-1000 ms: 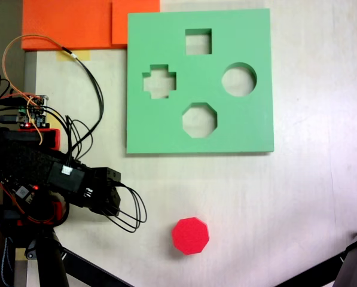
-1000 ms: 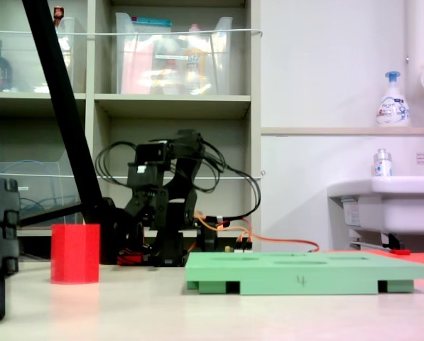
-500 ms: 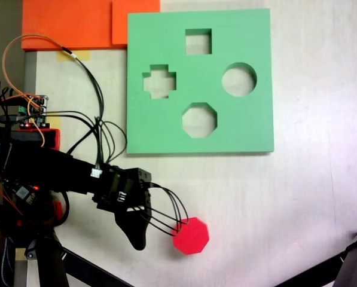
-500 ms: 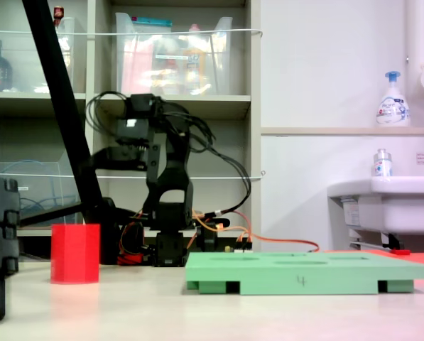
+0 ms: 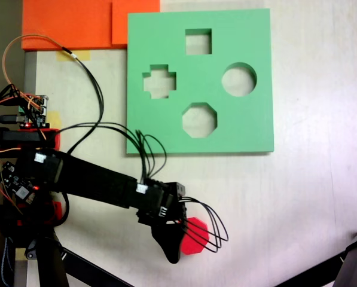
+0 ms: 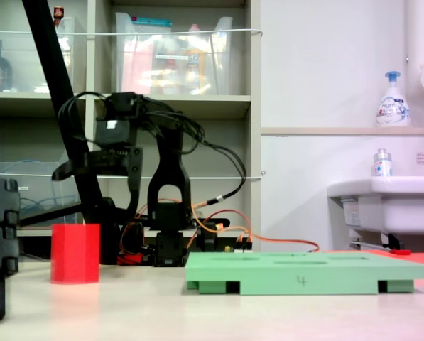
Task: Put the octagonal pillar block into the corresponding hole
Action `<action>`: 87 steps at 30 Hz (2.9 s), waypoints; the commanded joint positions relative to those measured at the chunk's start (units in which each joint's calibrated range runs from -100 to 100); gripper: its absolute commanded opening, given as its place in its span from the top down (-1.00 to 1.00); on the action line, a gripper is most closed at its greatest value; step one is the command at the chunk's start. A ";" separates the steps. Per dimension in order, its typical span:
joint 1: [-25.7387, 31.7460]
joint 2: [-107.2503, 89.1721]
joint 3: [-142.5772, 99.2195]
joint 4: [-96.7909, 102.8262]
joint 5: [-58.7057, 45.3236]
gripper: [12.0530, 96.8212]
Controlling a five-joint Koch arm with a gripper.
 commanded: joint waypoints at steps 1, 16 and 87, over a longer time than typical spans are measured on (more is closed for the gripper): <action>-0.59 3.47 4.55 -1.69 -1.03 -0.98; -3.47 22.60 12.13 -1.69 -3.52 -0.98; 5.32 -5.89 8.44 -15.08 6.35 0.52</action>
